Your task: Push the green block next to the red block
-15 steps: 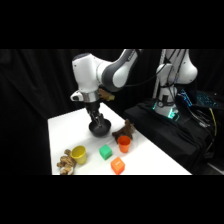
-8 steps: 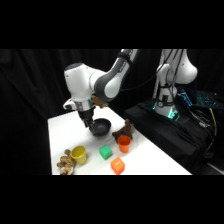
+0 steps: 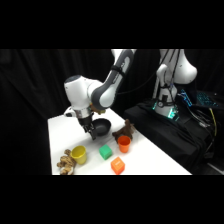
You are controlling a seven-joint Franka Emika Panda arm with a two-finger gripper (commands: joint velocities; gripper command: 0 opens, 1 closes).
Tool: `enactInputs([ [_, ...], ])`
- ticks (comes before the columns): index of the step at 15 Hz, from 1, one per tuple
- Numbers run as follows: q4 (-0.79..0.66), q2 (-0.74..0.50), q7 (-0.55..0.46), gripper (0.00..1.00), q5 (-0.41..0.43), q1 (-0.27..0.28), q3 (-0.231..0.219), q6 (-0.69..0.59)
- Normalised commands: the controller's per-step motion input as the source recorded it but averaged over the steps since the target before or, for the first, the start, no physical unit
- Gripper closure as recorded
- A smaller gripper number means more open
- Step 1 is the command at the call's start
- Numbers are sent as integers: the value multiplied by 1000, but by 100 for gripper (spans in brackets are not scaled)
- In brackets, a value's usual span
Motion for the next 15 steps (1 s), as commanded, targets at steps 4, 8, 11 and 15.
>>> enactInputs([
  [4, 110, 160, -253, 0, 122, -136, 115, 125],
  [8, 17, 86, -248, 0, 152, -132, 129, 133],
  [11, -93, -7, -239, 0, 173, -142, 138, 157],
  [15, -275, -226, -114, 0, 120, -44, 97, 175],
])
